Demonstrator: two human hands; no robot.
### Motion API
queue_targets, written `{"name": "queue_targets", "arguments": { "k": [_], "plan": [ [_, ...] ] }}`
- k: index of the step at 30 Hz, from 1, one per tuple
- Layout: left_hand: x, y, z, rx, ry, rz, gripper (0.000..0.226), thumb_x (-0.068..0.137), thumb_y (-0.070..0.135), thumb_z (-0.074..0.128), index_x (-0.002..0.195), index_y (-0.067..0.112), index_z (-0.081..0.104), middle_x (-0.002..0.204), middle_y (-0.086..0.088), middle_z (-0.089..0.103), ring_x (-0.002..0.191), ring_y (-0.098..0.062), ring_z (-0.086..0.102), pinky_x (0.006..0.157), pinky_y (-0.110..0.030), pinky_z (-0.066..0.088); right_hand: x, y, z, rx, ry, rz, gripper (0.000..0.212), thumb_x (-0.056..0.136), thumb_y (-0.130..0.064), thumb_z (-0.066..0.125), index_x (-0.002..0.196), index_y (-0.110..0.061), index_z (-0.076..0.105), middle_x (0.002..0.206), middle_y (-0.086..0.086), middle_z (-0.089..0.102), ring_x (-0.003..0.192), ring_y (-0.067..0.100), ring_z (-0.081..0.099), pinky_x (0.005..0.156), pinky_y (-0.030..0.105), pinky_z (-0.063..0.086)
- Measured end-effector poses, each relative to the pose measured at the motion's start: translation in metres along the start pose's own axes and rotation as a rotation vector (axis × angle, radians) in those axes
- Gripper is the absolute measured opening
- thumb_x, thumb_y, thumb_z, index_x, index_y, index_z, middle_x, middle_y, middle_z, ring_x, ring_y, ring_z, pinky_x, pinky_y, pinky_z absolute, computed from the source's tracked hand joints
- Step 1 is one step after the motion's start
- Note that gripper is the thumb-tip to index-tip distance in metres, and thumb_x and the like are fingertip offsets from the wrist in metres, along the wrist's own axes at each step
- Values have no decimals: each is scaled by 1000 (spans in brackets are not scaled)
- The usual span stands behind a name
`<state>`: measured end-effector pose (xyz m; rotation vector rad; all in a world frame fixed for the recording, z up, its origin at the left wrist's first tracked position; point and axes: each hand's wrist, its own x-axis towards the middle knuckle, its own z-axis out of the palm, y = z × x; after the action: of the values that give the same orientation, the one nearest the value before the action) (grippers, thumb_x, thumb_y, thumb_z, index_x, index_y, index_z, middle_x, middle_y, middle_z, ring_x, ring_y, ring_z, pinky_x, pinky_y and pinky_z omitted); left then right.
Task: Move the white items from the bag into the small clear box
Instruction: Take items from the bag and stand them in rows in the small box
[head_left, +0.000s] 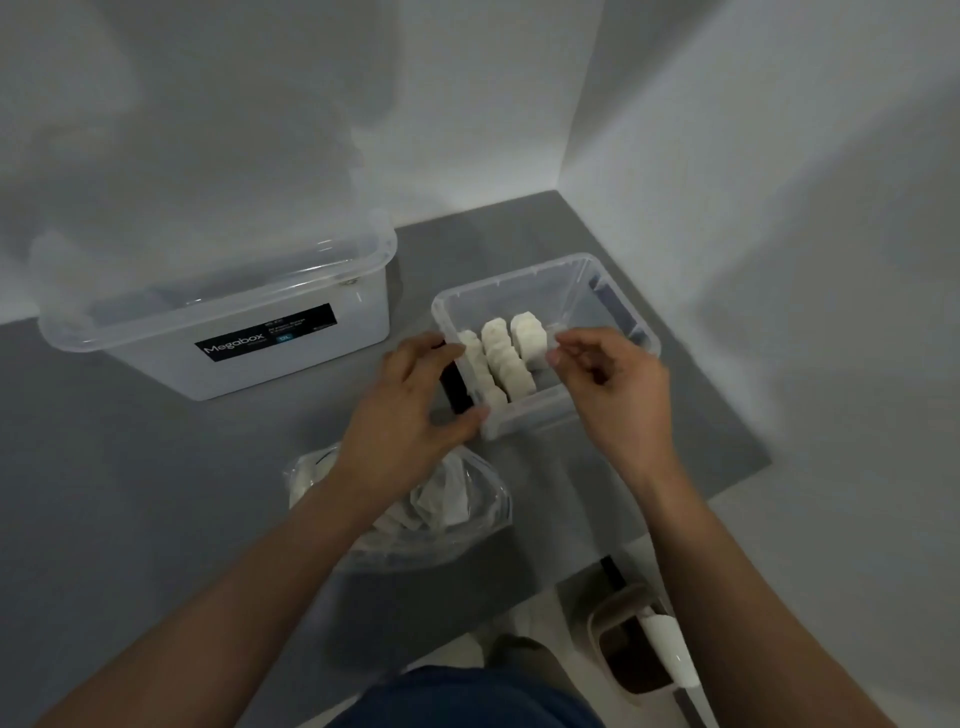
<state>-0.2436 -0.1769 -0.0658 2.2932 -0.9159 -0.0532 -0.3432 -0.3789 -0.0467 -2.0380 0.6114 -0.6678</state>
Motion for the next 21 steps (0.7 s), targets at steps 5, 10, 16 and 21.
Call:
{"name": "queue_targets", "arguments": {
  "k": [5, 10, 16, 21],
  "plan": [
    [-69, -43, -16, 123, 160, 215, 20, 90, 28, 64, 106, 17, 69, 106, 0, 60, 95, -18, 54, 78, -27, 44, -84, -19, 36, -22, -178, -148, 15, 94, -17, 73, 108, -17, 76, 103, -10, 73, 93, 1, 68, 83, 12, 52],
    [-98, -80, -18, 308, -239, 322, 25, 93, 30, 54, 110, 27, 73, 105, 7, 72, 85, -20, 62, 72, -33, 51, -115, -18, 83, -473, -698, -221, 26, 103, -32, 47, 117, -26, 68, 112, 1, 71, 99, 21, 66, 86, 32, 49],
    [-89, -73, -16, 665, -452, 232, 23, 96, 32, 50, 105, 25, 69, 106, 0, 73, 101, -25, 63, 84, -36, 45, -121, -10, 95, -1041, -705, -178, 36, 101, -39, 39, 107, -20, 69, 105, 9, 73, 95, 34, 68, 81, 38, 49],
    [-81, -67, -9, 712, -440, 151, 44, 92, 46, 59, 128, 22, 57, 116, -7, 71, 109, -27, 66, 96, -38, 42, -124, -14, 98, -1197, -678, 13, 38, 100, -39, 45, 129, -20, 60, 118, 9, 70, 107, 32, 67, 88, 39, 45]
  ]
}}
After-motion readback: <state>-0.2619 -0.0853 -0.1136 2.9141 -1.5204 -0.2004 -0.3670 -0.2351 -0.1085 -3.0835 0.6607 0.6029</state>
